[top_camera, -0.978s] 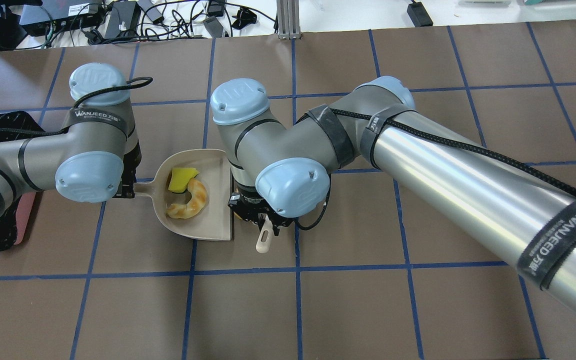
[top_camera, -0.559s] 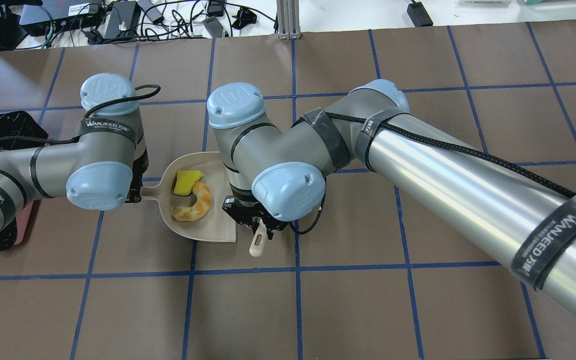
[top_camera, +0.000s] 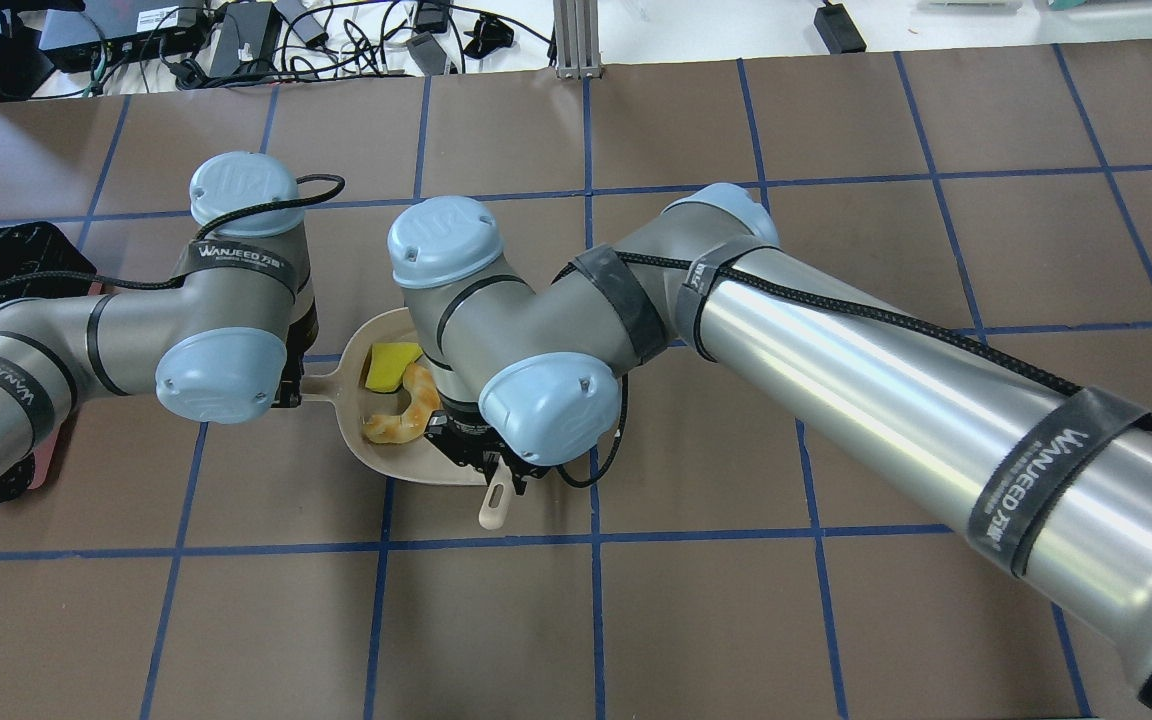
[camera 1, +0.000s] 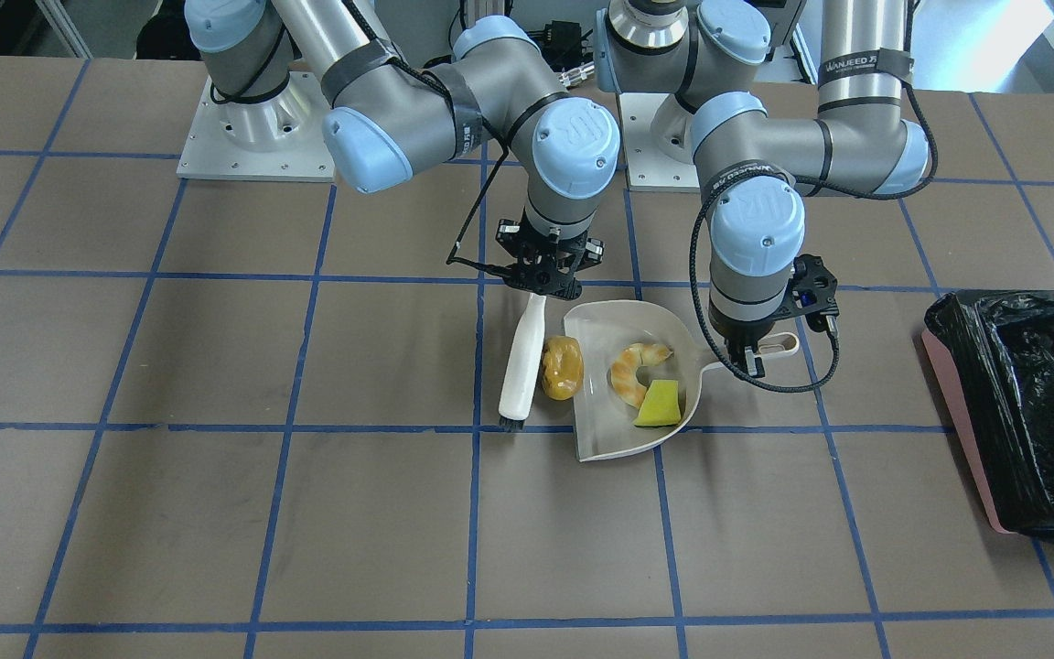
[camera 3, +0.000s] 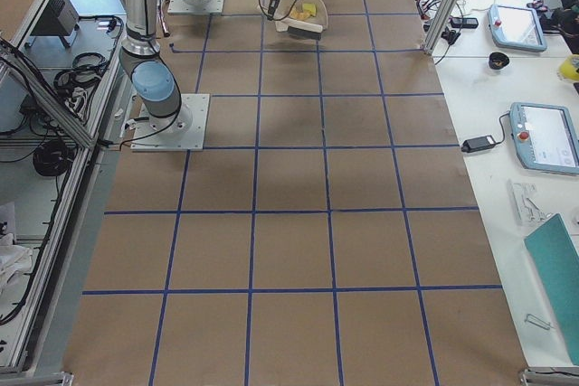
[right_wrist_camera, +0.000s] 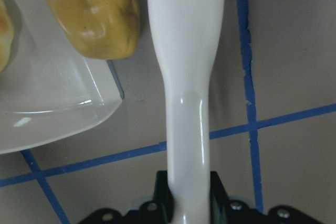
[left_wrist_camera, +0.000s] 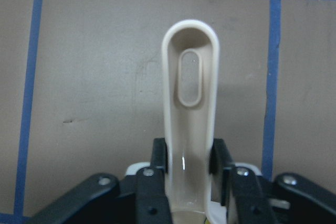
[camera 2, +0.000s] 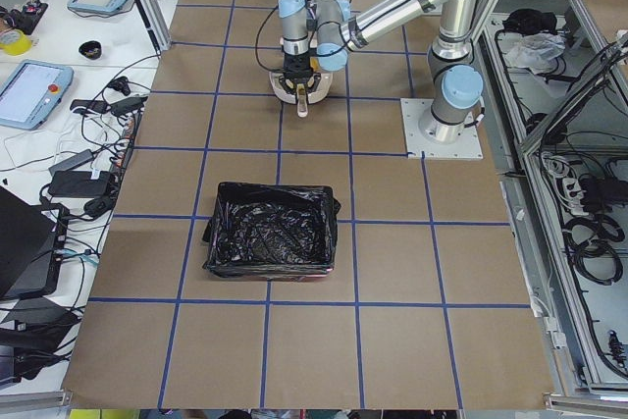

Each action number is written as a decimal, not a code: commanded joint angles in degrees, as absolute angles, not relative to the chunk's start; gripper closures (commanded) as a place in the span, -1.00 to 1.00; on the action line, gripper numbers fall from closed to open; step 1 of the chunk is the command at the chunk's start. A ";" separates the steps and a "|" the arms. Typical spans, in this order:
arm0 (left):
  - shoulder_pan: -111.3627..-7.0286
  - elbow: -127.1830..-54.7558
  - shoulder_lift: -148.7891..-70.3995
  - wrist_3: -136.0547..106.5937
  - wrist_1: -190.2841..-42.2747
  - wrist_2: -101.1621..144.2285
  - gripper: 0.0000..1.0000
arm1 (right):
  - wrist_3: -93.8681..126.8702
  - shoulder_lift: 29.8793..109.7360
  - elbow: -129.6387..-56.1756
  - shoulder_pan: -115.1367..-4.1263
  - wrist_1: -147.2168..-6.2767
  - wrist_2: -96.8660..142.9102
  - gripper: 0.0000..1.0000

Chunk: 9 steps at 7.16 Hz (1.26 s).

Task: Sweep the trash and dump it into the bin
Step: 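Sweep the yellow potato into the dustpan with the right-held brush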

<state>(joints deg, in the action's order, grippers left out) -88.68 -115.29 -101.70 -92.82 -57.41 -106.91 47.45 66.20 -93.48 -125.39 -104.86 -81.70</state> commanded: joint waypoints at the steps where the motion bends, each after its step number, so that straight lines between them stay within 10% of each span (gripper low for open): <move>1: -90.52 -115.14 -101.78 -92.90 -56.69 -106.70 1.00 | 50.70 63.03 -92.82 -128.04 -111.06 -81.65 0.79; 9: -90.79 -111.45 -105.72 -83.41 -55.02 -92.46 1.00 | 44.66 67.57 -91.49 -128.15 -100.13 -84.72 0.77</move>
